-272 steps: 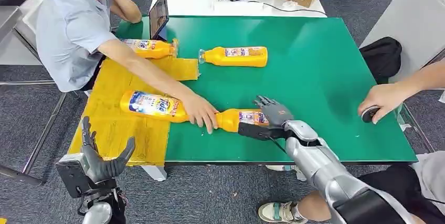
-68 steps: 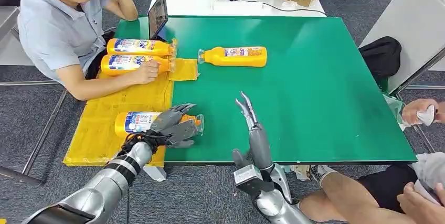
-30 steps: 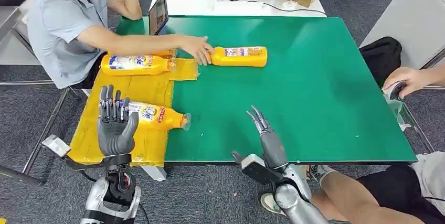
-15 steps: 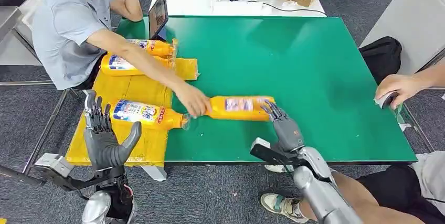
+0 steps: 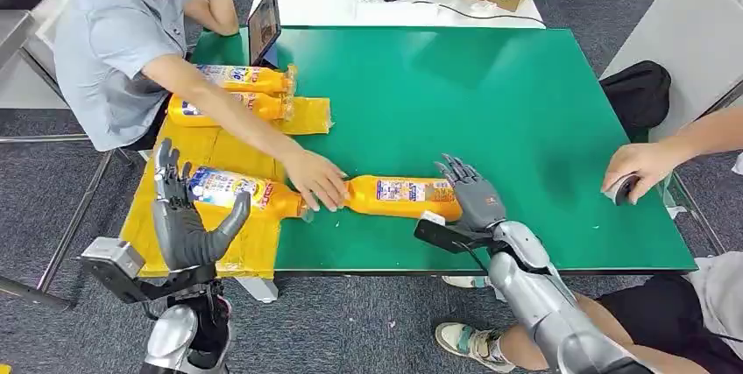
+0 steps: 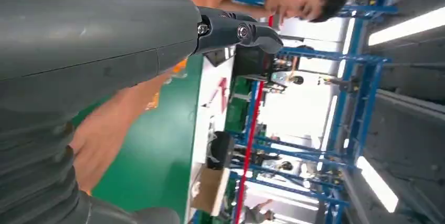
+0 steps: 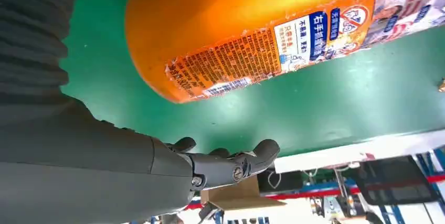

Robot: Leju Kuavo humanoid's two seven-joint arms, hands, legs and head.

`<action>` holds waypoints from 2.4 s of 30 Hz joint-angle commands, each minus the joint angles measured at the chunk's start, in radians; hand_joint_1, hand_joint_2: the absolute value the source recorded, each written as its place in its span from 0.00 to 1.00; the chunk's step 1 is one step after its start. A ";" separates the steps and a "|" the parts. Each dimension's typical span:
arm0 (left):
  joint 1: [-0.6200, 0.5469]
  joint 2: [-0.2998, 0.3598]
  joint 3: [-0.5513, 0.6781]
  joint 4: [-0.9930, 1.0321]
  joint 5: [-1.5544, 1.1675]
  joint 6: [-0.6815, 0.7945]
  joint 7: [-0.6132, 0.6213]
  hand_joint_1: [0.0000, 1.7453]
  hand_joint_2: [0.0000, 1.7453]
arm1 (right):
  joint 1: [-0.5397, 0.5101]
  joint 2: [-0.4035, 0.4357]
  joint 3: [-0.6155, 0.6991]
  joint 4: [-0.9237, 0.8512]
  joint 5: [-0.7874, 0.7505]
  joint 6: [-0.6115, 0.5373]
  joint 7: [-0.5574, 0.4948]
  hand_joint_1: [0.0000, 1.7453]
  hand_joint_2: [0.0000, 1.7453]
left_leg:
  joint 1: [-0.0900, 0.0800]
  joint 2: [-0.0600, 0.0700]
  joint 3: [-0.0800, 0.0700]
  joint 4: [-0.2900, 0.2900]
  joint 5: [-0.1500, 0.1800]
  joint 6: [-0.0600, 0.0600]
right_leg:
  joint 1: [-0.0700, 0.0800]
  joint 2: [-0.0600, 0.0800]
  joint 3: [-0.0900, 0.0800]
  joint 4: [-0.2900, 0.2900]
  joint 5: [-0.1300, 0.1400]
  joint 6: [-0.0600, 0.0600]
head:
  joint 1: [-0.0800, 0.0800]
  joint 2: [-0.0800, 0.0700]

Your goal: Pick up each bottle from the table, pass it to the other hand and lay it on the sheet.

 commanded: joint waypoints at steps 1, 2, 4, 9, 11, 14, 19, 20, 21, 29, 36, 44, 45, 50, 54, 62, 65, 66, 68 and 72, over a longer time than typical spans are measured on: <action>-0.087 0.039 -0.028 0.155 0.020 -0.015 0.033 0.00 1.00 | -0.160 0.064 0.021 0.274 -0.047 0.094 -0.008 0.00 1.00 | 0.000 0.002 0.005 -0.001 -0.001 -0.002 | 0.000 0.002 0.004 0.000 -0.001 -0.002 | 0.000 0.000; -0.088 0.038 -0.028 0.156 0.020 -0.015 0.033 0.00 1.00 | -0.161 0.068 0.022 0.274 -0.047 0.096 -0.008 0.00 1.00 | 0.000 0.002 0.004 -0.001 -0.001 -0.001 | 0.000 0.002 0.003 0.000 -0.001 -0.002 | 0.000 0.000; -0.088 0.038 -0.028 0.156 0.020 -0.015 0.033 0.00 1.00 | -0.161 0.068 0.022 0.274 -0.047 0.096 -0.008 0.00 1.00 | 0.001 0.002 0.005 -0.001 -0.002 -0.001 | 0.001 0.002 0.004 0.000 -0.001 -0.002 | 0.000 0.000; -0.088 0.038 -0.028 0.156 0.020 -0.015 0.033 0.00 1.00 | -0.160 0.067 0.021 0.276 -0.047 0.096 -0.008 0.00 1.00 | 0.001 0.002 0.007 0.000 -0.002 -0.001 | 0.001 0.002 0.006 0.000 -0.002 -0.003 | 0.000 0.000; -0.088 0.038 -0.028 0.156 0.020 -0.015 0.033 0.00 1.00 | -0.160 0.067 0.021 0.276 -0.047 0.096 -0.008 0.00 1.00 | 0.001 0.000 0.007 -0.001 -0.002 -0.001 | 0.001 0.000 0.006 0.000 -0.002 -0.003 | 0.000 0.000; -0.093 0.036 -0.031 0.162 0.025 -0.018 0.036 0.00 1.00 | -0.181 0.076 0.019 0.307 -0.055 0.124 0.011 0.00 1.00 | 0.001 0.001 0.006 0.000 -0.002 -0.002 | 0.001 0.002 0.005 0.001 -0.002 -0.003 | 0.000 0.000; -0.095 0.039 -0.037 0.167 0.039 -0.028 0.042 0.00 1.00 | -0.198 0.079 0.043 0.350 -0.049 0.180 0.026 0.00 1.00 | 0.001 0.002 0.006 0.000 -0.002 -0.002 | 0.001 0.002 0.005 0.001 -0.002 -0.003 | 0.000 0.000; -0.097 0.039 -0.036 0.170 0.043 -0.029 0.042 0.00 1.00 | -0.201 0.079 0.047 0.358 -0.049 0.197 0.024 0.00 1.00 | 0.000 0.001 0.004 0.000 -0.001 -0.001 | 0.001 0.001 0.003 0.000 -0.001 -0.002 | 0.000 0.000; -0.098 0.039 -0.036 0.172 0.046 -0.031 0.041 0.00 1.00 | -0.201 0.077 0.053 0.362 -0.047 0.210 0.023 0.00 1.00 | 0.001 0.001 0.007 0.000 -0.002 -0.002 | 0.001 0.001 0.006 0.001 -0.002 -0.003 | 0.000 0.000; -0.090 0.047 -0.029 0.186 0.070 -0.053 0.052 0.00 1.00 | -0.237 0.047 0.155 0.407 0.017 0.391 0.108 0.99 1.00 | 0.001 0.001 0.009 -0.001 -0.003 -0.002 | 0.001 0.001 0.008 -0.001 -0.003 -0.003 | 0.000 0.000; -0.094 0.044 -0.029 0.203 0.087 -0.070 0.053 0.00 1.00 | -0.236 0.044 0.165 0.399 0.000 0.423 0.098 1.00 1.00 | 0.001 0.000 0.011 -0.001 -0.001 -0.002 | 0.001 -0.001 0.010 -0.002 -0.002 -0.003 | 0.000 0.000; -0.086 0.054 -0.030 0.209 0.097 -0.088 0.060 0.00 1.00 | -0.186 0.054 0.101 0.374 -0.101 0.453 0.011 1.00 1.00 | 0.001 0.000 0.011 -0.001 -0.001 -0.001 | 0.001 0.000 0.010 -0.002 -0.001 -0.002 | 0.000 0.000; -0.086 0.054 -0.030 0.209 0.097 -0.088 0.060 0.00 1.00 | -0.186 0.054 0.101 0.374 -0.101 0.453 0.011 1.00 1.00 | 0.001 0.000 0.011 -0.001 -0.001 -0.001 | 0.001 0.000 0.010 -0.002 -0.001 -0.002 | 0.000 0.000; -0.043 0.052 -0.027 0.166 0.125 -0.116 0.036 0.00 1.00 | -0.112 0.090 -0.042 0.308 -0.285 0.447 -0.102 1.00 1.00 | 0.002 0.001 0.013 -0.002 -0.002 -0.002 | 0.002 0.001 0.012 -0.002 -0.001 -0.003 | 0.000 0.000; 0.059 0.051 0.008 0.074 0.197 -0.183 0.008 0.00 1.00 | 0.030 0.168 -0.189 0.061 -0.502 0.410 -0.170 1.00 1.00 | 0.002 0.003 0.011 -0.002 -0.002 -0.001 | 0.002 0.003 0.009 -0.002 0.000 -0.002 | 0.000 0.000; 0.098 0.018 0.009 0.136 0.255 -0.281 0.015 0.00 1.00 | 0.313 0.204 -0.191 -0.456 -0.600 0.125 -0.191 1.00 1.00 | 0.002 -0.002 0.006 0.000 -0.003 -0.002 | 0.002 -0.001 0.006 0.000 -0.004 -0.003 | 0.000 0.000; 0.090 0.013 0.004 0.157 0.250 -0.273 0.007 0.00 1.00 | 0.313 0.199 -0.190 -0.437 -0.608 0.121 -0.209 1.00 1.00 | 0.002 -0.004 0.007 -0.001 -0.003 -0.002 | 0.002 -0.004 0.007 -0.001 -0.005 -0.003 | 0.000 0.000; 0.090 0.013 0.004 0.157 0.250 -0.273 0.007 0.00 1.00 | 0.313 0.199 -0.190 -0.437 -0.608 0.121 -0.209 1.00 1.00 | 0.002 -0.002 0.004 -0.001 -0.003 -0.002 | 0.001 -0.001 0.004 -0.001 -0.004 -0.002 | 0.000 0.000; 0.087 0.015 0.005 0.156 0.250 -0.274 0.007 0.00 1.00 | 0.308 0.198 -0.191 -0.433 -0.608 0.121 -0.209 1.00 1.00 | 0.002 -0.001 0.007 0.000 -0.004 -0.002 | 0.001 0.000 0.007 -0.001 -0.006 -0.002 | 0.000 0.000; 0.063 0.038 -0.031 0.201 0.177 -0.243 0.002 0.00 1.00 | 0.230 0.214 -0.119 -0.334 -0.593 0.137 -0.218 1.00 1.00 | 0.001 0.001 0.009 -0.001 -0.005 -0.003 | 0.001 0.001 0.007 0.000 -0.004 -0.004 | 0.001 0.000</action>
